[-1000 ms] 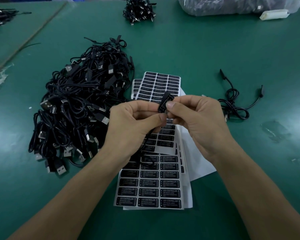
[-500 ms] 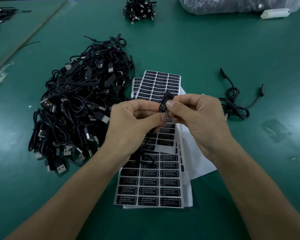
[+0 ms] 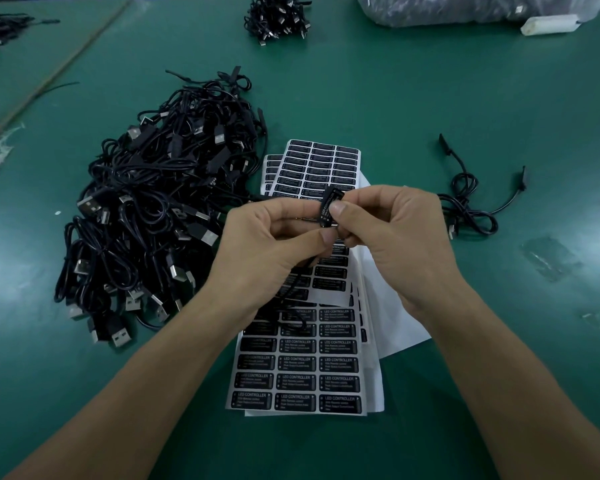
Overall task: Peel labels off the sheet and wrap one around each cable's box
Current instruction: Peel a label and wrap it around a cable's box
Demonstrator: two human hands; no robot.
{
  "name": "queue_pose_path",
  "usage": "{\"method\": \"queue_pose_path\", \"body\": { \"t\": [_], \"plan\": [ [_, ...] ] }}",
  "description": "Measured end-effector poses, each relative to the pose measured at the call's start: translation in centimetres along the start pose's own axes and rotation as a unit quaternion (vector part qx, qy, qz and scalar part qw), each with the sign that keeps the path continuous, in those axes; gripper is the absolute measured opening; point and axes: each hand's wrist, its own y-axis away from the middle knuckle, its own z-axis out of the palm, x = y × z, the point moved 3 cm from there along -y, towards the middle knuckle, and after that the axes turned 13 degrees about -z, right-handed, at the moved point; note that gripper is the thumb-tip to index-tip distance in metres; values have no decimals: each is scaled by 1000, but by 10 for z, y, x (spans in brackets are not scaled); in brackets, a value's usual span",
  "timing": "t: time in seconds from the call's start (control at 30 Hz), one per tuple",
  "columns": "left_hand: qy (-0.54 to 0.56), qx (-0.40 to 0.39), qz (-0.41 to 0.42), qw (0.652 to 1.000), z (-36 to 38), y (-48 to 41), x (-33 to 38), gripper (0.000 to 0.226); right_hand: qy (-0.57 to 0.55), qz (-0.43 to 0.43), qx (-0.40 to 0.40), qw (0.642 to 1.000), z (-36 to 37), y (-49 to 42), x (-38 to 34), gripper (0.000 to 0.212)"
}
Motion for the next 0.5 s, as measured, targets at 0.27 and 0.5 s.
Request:
{"method": "queue_pose_path", "body": {
  "t": [0.27, 0.5],
  "plan": [
    [-5, 0, 5, 1000, 0, 0, 0, 25, 22, -17, 0, 1000, -1, -1, 1, 15],
    [0, -5, -4, 1000, 0, -1, 0, 28, 38, -34, 5, 999, -1, -1, 1, 14]
  ]
}}
